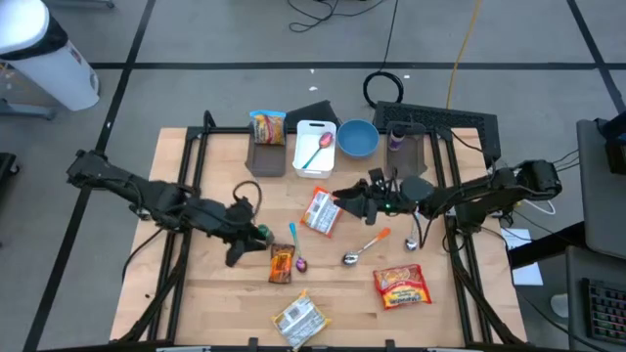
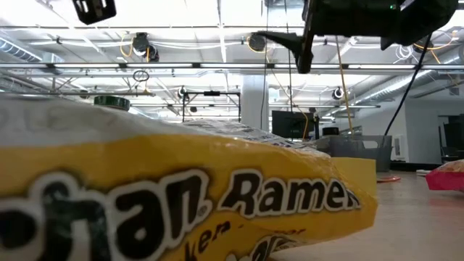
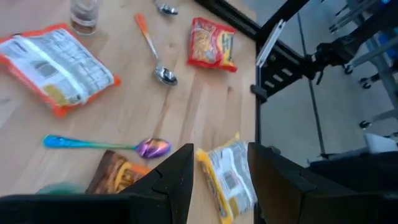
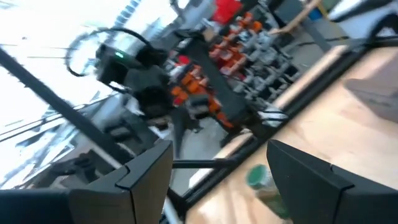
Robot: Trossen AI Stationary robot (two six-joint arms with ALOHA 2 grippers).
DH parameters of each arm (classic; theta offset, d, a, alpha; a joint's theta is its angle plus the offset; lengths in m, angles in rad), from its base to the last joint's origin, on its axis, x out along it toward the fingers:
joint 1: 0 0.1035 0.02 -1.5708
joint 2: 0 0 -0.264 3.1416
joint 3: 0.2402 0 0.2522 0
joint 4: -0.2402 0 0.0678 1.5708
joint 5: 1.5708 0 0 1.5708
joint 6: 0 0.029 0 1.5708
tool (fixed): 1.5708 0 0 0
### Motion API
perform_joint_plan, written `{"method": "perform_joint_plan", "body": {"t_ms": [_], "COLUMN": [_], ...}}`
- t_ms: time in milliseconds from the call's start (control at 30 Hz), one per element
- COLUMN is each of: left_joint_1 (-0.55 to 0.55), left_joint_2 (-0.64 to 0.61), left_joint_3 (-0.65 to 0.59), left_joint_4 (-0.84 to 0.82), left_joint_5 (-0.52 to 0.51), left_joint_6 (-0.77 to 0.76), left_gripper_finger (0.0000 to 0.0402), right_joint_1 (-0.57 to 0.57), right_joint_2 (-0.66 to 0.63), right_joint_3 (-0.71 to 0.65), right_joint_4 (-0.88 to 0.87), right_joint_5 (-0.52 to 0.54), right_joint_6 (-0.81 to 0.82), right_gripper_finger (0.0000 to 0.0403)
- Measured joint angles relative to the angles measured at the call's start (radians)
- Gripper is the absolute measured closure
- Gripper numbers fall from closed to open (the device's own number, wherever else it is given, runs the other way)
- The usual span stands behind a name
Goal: Pick & Place Food Item
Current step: Put the blue spoon into the white bin
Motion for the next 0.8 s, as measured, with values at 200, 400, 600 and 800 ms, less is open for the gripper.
{"method": "perform_joint_plan", "body": {"t_ms": [200,400,600,800], "left_joint_1": [-0.021,-0.060,-0.131,-0.165], "left_joint_2": [0.140,0.241,0.332,0.499], "left_joint_3": [0.000,-0.001,0.058,0.364], "left_joint_4": [0.149,0.301,0.322,-0.061], "left_joint_5": [-0.014,-0.013,-0.070,-0.087], "left_joint_6": [-0.055,-0.179,-0.274,-0.233], "left_gripper_finger": [0.0245,0.0245,0.0245,0.0245], "right_joint_1": [0.101,0.229,0.338,0.365], "right_joint_2": [0.000,-0.028,-0.057,-0.057], "right_joint_3": [0.000,0.000,0.001,0.001], "right_joint_4": [0.125,0.137,0.127,0.053], "right_joint_5": [-0.040,-0.038,0.055,0.082], "right_joint_6": [-0.035,-0.041,-0.136,-0.157], "right_gripper_finger": [0.0149,0.0149,0.0149,0.0149]}}
